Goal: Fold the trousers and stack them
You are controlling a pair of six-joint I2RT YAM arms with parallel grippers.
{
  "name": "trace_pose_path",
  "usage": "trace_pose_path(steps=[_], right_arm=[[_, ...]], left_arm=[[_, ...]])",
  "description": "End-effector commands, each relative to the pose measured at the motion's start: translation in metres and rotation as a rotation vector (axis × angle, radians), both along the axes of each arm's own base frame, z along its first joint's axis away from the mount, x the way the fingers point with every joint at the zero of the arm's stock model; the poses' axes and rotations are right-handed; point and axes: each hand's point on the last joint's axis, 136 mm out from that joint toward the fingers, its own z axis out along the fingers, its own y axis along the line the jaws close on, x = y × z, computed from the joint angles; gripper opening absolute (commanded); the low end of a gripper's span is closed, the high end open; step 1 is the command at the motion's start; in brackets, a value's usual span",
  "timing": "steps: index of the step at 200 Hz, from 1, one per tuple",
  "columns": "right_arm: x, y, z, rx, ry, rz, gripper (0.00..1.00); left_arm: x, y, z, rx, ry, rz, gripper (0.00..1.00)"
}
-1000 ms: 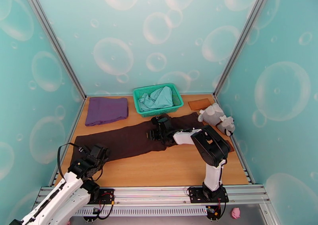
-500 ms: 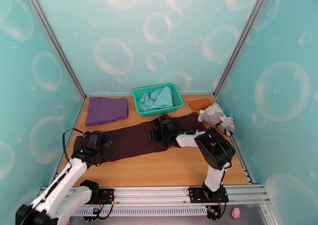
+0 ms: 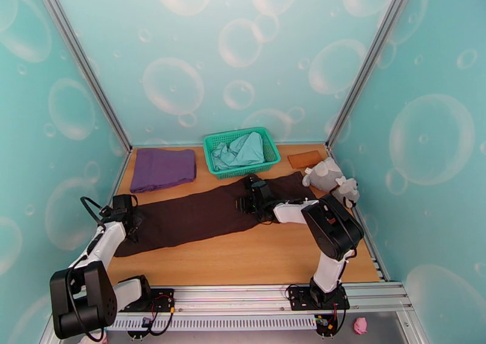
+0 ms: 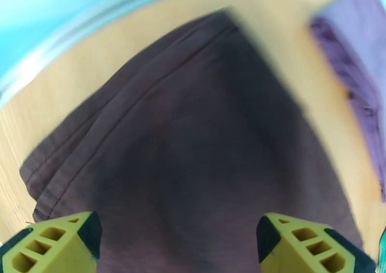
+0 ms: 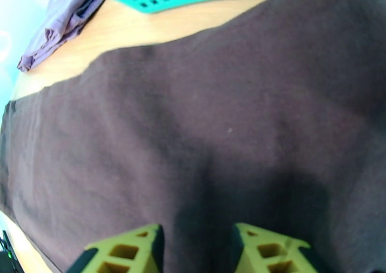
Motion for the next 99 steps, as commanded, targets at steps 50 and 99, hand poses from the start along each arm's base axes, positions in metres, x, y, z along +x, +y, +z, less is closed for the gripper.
trace_pose_path(steps=[50,99], right_arm=[[0.003,-0.096,-0.043,-0.123,0.165,-0.276,0.43],[0.005,-0.121,-0.038,-0.181,0.152,-0.366,0.45]], left_arm=[[0.021,-0.016,0.000,-0.099,-0.109,-0.062,0.78],[0.002,-0.059,-0.003,-0.093,-0.018,-0.069,0.59]])
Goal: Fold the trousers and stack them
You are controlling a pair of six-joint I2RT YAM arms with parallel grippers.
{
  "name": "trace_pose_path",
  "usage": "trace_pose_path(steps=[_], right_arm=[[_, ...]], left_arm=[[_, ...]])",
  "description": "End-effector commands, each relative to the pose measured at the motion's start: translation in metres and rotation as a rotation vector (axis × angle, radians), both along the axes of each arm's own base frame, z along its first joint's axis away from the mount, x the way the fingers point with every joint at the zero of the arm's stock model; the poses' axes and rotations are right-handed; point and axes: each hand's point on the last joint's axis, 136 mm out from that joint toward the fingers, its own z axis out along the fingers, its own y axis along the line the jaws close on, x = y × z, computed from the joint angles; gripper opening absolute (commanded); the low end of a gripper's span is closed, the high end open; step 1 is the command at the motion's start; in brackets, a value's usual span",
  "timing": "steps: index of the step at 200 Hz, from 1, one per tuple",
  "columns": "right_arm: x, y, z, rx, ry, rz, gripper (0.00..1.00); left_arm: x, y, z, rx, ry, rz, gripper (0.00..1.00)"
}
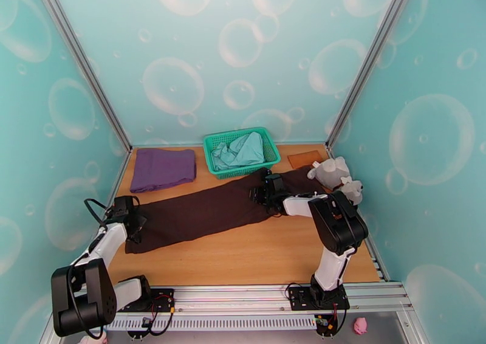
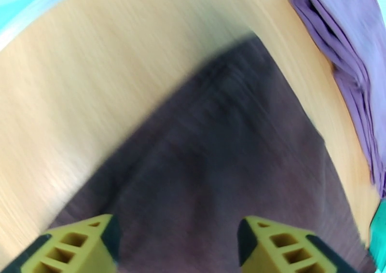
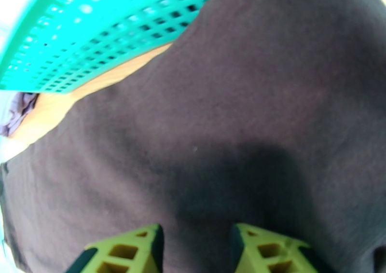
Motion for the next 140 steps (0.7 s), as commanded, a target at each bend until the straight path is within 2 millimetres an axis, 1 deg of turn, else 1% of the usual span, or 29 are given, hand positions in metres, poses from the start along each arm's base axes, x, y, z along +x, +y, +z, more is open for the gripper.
trace_pose_path(steps=[1,14,25,43,54,62,71,85,92,101,112,125,140], right_arm=[[-0.028,-0.044,-0.038,-0.123,0.156,-0.123,0.45],[-0.028,-0.045,-0.037,-0.096,0.154,-0.129,0.45],[-0.028,-0.039,-0.032,-0.065,0.143,-0.115,0.45],[-0.028,-0.025,-0.024,0.006,0.121,-0.080,0.46],[-0.030,-0.018,-0.022,0.026,0.120,-0.058,0.46],[-0.031,-0.013,-0.020,0.039,0.115,-0.040,0.46],[-0.031,-0.010,-0.020,0.049,0.114,-0.033,0.46],[-0.032,-0.007,-0.021,0.068,0.118,-0.022,0.46],[-0.032,-0.005,-0.022,0.076,0.125,-0.017,0.46],[-0.033,-0.003,-0.023,0.089,0.134,-0.010,0.46],[-0.033,0.000,-0.024,0.100,0.138,0.000,0.46],[-0.033,-0.001,-0.024,0.100,0.135,-0.003,0.46],[-0.032,-0.002,-0.025,0.103,0.136,-0.005,0.47]], left_arm=[[-0.019,-0.018,-0.002,0.001,0.060,0.040,0.59],[-0.032,-0.029,-0.002,0.022,0.076,0.069,0.58],[-0.040,-0.029,0.002,0.061,0.061,0.098,0.55],[-0.048,-0.012,0.013,0.125,0.054,0.170,0.47],[-0.051,-0.001,0.019,0.166,0.081,0.196,0.46],[-0.053,0.005,0.019,0.182,0.114,0.206,0.46],[-0.054,0.007,0.014,0.166,0.150,0.195,0.47],[-0.048,-0.003,0.001,0.098,0.176,0.147,0.47],[-0.046,-0.008,-0.003,0.075,0.183,0.137,0.44],[-0.047,-0.014,-0.008,0.065,0.204,0.125,0.41],[-0.051,-0.018,-0.015,0.061,0.246,0.109,0.41],[-0.055,-0.019,-0.023,0.070,0.290,0.101,0.41],[-0.052,-0.020,-0.028,0.066,0.298,0.094,0.40]])
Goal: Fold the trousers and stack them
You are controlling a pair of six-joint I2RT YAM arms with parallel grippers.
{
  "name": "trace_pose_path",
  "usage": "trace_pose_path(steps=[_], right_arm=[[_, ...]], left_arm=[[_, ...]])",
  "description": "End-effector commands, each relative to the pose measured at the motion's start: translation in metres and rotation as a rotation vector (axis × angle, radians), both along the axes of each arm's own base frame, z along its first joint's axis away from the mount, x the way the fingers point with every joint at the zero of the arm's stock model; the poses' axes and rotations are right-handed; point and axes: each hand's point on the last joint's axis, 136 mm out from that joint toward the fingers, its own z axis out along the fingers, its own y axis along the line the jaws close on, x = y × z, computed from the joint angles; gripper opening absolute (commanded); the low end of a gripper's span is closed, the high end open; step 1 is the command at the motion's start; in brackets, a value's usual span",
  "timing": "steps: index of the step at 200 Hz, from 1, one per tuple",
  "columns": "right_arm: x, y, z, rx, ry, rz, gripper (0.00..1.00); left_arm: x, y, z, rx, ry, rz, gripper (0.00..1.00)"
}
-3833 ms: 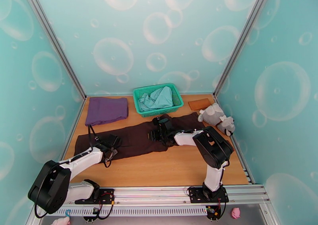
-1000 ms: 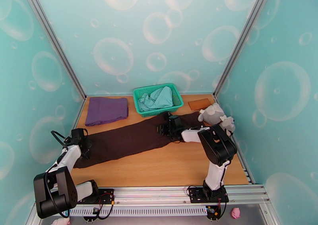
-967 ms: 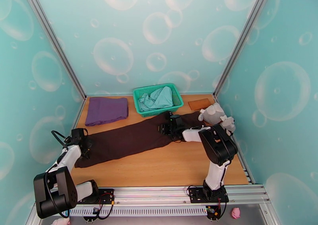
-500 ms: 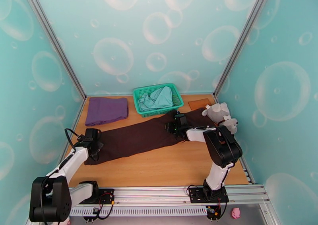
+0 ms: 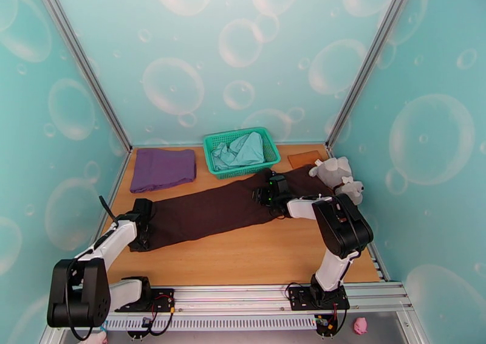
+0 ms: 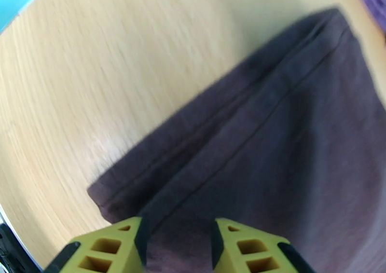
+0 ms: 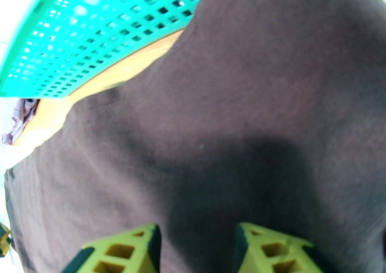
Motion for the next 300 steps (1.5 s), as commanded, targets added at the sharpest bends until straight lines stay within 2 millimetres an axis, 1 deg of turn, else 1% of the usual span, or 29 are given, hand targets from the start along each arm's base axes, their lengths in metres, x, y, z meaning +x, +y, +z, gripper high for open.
trace_pose_path(steps=[1,14,32,40,49,55,80,88,98,105,118,127,137,147,189,215,243,251,263,281,290,299,300], right_arm=[[-0.023,0.000,-0.028,0.019,0.123,0.003,0.46],[-0.023,0.001,-0.029,0.023,0.124,0.006,0.47],[-0.023,0.001,-0.031,0.024,0.129,0.010,0.47],[-0.023,0.002,-0.031,0.024,0.130,0.011,0.47],[-0.023,0.001,-0.032,0.023,0.131,0.010,0.47],[-0.023,0.002,-0.032,0.023,0.131,0.011,0.47],[-0.023,0.003,-0.034,0.022,0.138,0.016,0.47],[-0.023,0.003,-0.033,0.023,0.137,0.016,0.47],[-0.023,0.003,-0.033,0.021,0.134,0.017,0.47],[-0.023,0.003,-0.032,0.021,0.133,0.017,0.47],[-0.023,0.002,-0.031,0.018,0.130,0.017,0.47],[-0.023,0.002,-0.030,0.018,0.128,0.016,0.47],[-0.023,0.002,-0.030,0.017,0.127,0.016,0.47],[-0.023,0.003,-0.029,0.020,0.124,0.018,0.47],[-0.023,0.003,-0.028,0.021,0.123,0.021,0.47],[-0.023,0.000,-0.028,0.017,0.123,0.017,0.47],[-0.023,-0.002,-0.029,0.018,0.128,0.010,0.47],[-0.023,-0.002,-0.029,0.021,0.128,0.010,0.47],[-0.022,-0.002,-0.027,0.022,0.122,0.011,0.47],[-0.023,-0.001,-0.027,0.025,0.122,0.015,0.47],[-0.023,0.001,-0.024,0.031,0.113,0.024,0.47],[-0.026,0.004,-0.021,0.043,0.109,0.043,0.48],[-0.024,0.005,-0.018,0.049,0.095,0.045,0.48]], left_arm=[[0.003,-0.007,-0.005,-0.026,0.031,-0.025,0.40],[0.005,-0.008,-0.007,-0.025,0.029,-0.027,0.40],[0.003,-0.006,-0.008,-0.012,0.040,-0.029,0.38],[0.003,-0.005,-0.007,-0.006,0.043,-0.028,0.34],[0.002,-0.004,-0.005,-0.002,0.036,-0.029,0.24],[0.002,-0.004,-0.004,-0.002,0.030,-0.030,0.20],[-0.001,-0.001,0.003,0.017,0.024,-0.022,0.18],[-0.002,0.001,0.006,0.028,0.023,-0.020,0.15],[-0.003,0.003,0.008,0.039,0.023,-0.016,0.07],[-0.003,0.004,0.009,0.041,0.017,-0.012,0.04],[-0.001,0.002,0.013,0.033,0.006,-0.008,0.04],[0.000,0.002,0.015,0.030,0.000,-0.008,0.06],[0.000,0.003,0.019,0.039,0.000,-0.007,0.06],[0.000,0.007,0.023,0.056,-0.007,-0.001,0.00],[0.007,0.013,0.029,0.062,-0.055,0.004,0.00],[0.005,0.033,0.043,0.144,-0.058,0.055,0.00],[0.002,0.053,0.061,0.262,-0.015,0.100,0.00],[0.002,0.054,0.060,0.271,-0.004,0.097,0.00],[0.002,0.050,0.053,0.248,0.006,0.082,0.00],[0.005,0.044,0.048,0.224,-0.007,0.064,0.26],[0.007,0.046,0.050,0.235,-0.028,0.057,0.32],[0.014,0.049,0.058,0.262,-0.061,0.033,0.39],[0.014,0.050,0.059,0.266,-0.066,0.030,0.40]])
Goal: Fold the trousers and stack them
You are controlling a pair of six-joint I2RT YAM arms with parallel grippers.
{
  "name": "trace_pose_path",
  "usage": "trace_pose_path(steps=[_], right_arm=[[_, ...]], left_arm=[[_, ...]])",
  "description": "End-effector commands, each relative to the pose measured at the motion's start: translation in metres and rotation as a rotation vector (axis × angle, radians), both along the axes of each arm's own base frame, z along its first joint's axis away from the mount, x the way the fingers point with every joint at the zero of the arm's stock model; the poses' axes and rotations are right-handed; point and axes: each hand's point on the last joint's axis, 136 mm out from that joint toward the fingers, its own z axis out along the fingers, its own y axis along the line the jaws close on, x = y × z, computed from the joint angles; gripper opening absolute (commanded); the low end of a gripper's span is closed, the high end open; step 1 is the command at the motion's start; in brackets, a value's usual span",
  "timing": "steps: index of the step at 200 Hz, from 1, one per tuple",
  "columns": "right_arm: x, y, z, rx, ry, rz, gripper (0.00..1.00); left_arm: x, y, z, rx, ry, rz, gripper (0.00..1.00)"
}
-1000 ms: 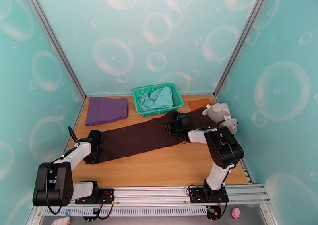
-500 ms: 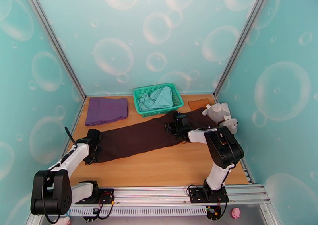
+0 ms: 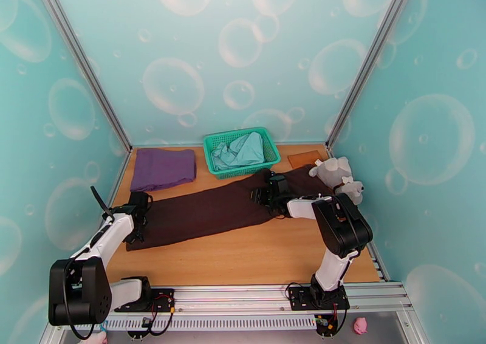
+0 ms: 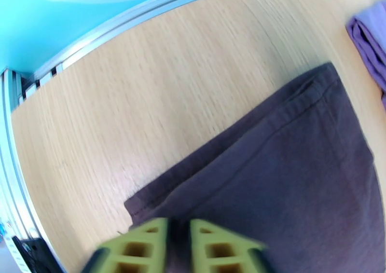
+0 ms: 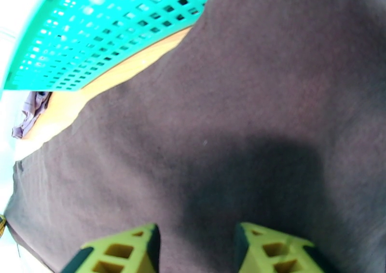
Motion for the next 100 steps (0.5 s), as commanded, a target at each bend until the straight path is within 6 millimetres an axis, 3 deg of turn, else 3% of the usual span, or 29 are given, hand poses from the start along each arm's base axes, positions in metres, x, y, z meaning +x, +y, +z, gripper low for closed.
trace_pose_path(steps=[1,13,23,34,51,66,68,70,73,100], right_arm=[[-0.021,-0.001,-0.018,0.010,0.080,0.019,0.48],[-0.021,0.006,-0.008,0.030,0.043,0.051,0.51],[-0.023,0.010,-0.002,0.032,0.020,0.075,0.67],[-0.025,0.014,0.002,0.027,0.003,0.094,0.70],[-0.026,0.018,0.009,0.033,-0.017,0.112,0.73],[-0.028,0.019,0.013,0.040,-0.033,0.128,0.79],[-0.028,0.020,0.014,0.041,-0.033,0.130,0.82],[-0.028,0.020,0.014,0.041,-0.034,0.132,0.94],[-0.028,0.020,0.015,0.043,-0.037,0.133,0.99],[-0.029,0.020,0.017,0.052,-0.045,0.133,0.99]], left_arm=[[0.006,0.010,0.012,0.074,-0.037,-0.032,0.41],[0.020,0.014,0.028,0.104,-0.076,-0.090,0.51],[0.034,0.018,0.039,0.112,-0.116,-0.136,0.59],[0.051,0.022,0.040,0.065,-0.158,-0.200,0.71],[0.071,0.023,0.018,-0.118,-0.193,-0.280,0.72],[0.076,0.016,-0.004,-0.232,-0.129,-0.330,0.71],[0.076,0.016,-0.007,-0.238,-0.116,-0.335,0.71],[0.075,0.014,-0.009,-0.244,-0.104,-0.342,0.71],[0.075,0.013,-0.013,-0.254,-0.090,-0.349,0.71],[0.073,-0.002,-0.027,-0.287,-0.070,-0.401,0.70]])
